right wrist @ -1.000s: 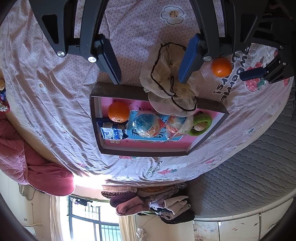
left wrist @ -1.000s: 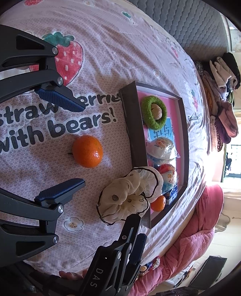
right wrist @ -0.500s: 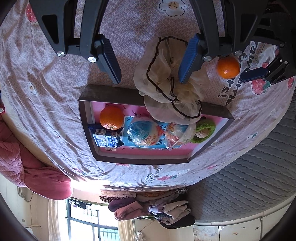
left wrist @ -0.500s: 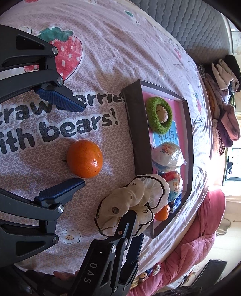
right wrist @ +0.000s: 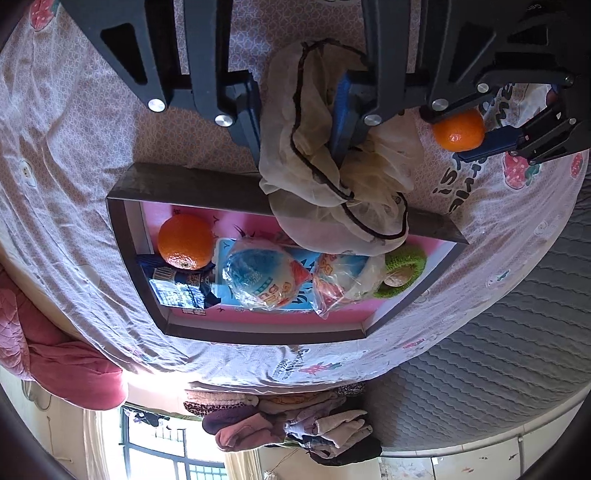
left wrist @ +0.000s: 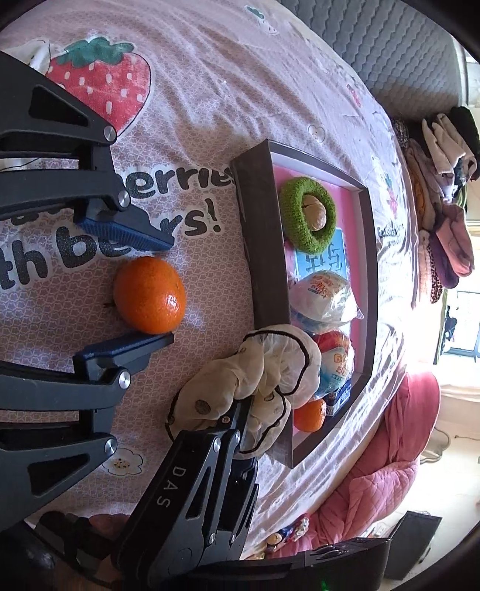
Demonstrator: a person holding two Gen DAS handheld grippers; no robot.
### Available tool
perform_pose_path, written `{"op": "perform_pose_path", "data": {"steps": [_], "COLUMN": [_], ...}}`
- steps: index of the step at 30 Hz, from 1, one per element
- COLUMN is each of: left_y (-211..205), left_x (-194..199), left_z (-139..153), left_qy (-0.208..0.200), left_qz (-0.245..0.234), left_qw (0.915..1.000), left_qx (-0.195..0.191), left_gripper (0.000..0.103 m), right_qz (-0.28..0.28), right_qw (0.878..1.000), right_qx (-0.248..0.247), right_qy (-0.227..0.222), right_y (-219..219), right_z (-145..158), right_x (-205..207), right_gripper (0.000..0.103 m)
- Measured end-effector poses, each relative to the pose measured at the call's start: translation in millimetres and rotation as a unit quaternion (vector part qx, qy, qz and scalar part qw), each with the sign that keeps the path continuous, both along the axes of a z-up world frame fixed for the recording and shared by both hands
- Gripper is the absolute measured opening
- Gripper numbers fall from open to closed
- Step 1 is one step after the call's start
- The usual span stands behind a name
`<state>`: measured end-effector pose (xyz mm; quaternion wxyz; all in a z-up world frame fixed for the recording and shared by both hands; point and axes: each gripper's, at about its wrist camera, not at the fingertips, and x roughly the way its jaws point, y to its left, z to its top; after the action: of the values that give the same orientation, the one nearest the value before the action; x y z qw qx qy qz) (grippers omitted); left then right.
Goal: Organize objects
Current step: 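Close the left gripper on the orange while the right grasps the white cloth bag, then lift and carry the orange with the left gripper while the right carries the bag over the tray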
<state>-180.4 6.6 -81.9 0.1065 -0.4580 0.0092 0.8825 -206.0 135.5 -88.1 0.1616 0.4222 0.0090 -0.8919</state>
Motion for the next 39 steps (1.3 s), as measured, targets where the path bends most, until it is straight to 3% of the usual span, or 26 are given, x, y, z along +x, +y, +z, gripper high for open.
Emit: {"op": "perform_pose_path", "data": {"steps": [7,17,26,39], "left_y": [-0.3,-1.3,-4.9,-23.3], "left_x": [-0.3,5.4,7.6,-44.9], "left_z": [1.2,12.7,39.5,80.4], "left_qy": [-0.002,0.016,0.056,0.092], "left_qz": [0.000,0.002,0.010,0.031], "left_qw": [1.0000,0.9999,0.9983,0.9948], "left_qx": [0.006,-0.003,-0.010,-0.031], "left_gripper": [0.038,0.038,0.038,0.038], "right_qz": [0.007,0.015,0.003,-0.030], "right_qw": [1.000,0.999,0.997,0.994], "right_qx": [-0.010,-0.025,-0.047,-0.049], "right_qy": [0.000,0.022,0.054,0.097], "right_y": [0.5,4.0,17.8,45.7], "right_z": [5.5,27.0,56.6,101.0], "right_x": [4.0,14.3,21.2,-10.4], "right_gripper": [0.021,0.019,0.019,0.019]}}
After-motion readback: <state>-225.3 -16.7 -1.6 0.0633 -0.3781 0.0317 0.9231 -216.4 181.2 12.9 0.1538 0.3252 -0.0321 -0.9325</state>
